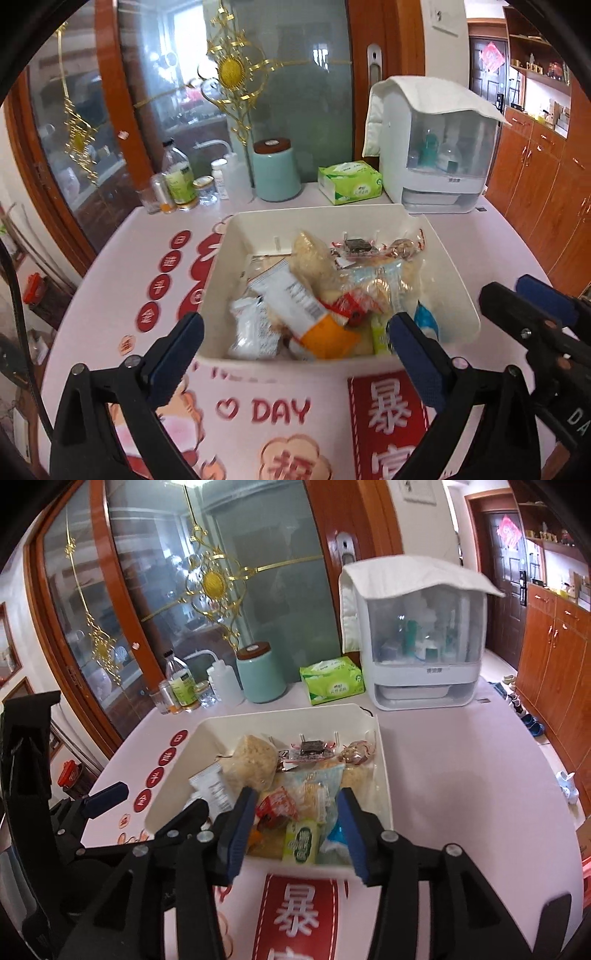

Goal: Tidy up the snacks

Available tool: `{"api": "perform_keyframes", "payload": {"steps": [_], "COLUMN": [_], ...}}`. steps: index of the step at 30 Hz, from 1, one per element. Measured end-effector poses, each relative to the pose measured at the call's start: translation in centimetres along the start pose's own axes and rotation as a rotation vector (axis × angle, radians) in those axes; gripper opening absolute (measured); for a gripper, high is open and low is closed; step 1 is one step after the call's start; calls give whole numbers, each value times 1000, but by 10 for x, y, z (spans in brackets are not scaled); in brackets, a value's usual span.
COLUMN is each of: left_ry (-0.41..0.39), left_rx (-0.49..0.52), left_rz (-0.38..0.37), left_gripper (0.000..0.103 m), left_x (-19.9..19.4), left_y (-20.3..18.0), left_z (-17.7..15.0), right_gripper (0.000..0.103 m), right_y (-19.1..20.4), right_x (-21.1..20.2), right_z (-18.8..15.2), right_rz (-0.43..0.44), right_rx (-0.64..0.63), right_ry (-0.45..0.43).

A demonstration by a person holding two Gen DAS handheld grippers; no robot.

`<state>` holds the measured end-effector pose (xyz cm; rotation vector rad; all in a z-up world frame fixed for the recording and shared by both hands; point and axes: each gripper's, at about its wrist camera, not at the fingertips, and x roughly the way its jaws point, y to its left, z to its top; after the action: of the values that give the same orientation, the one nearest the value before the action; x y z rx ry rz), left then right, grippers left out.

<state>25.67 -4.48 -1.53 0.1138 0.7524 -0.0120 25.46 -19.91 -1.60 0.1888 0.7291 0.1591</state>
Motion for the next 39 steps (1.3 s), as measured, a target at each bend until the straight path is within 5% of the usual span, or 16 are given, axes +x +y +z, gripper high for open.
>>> {"api": "perform_keyframes", "payload": {"steps": [9,23,39], "left_ry": [-17,88,105], "left_rx": [6,-56,-90], "left_rz": [-23,-30,-21], "left_gripper": [102,102,102], "left_x": [-74,-141,-167], "left_y": [9,26,33], "left_z": [-54,-136,-157], "right_gripper": [63,69,72], "right_y": [2,16,28], "right_x": [-75,-143,-162], "right_z": [-50,-127,-153], "right_rz": [-6,-32,-32], "right_rx": [26,22,28], "right_ry": [-34,42,79]}}
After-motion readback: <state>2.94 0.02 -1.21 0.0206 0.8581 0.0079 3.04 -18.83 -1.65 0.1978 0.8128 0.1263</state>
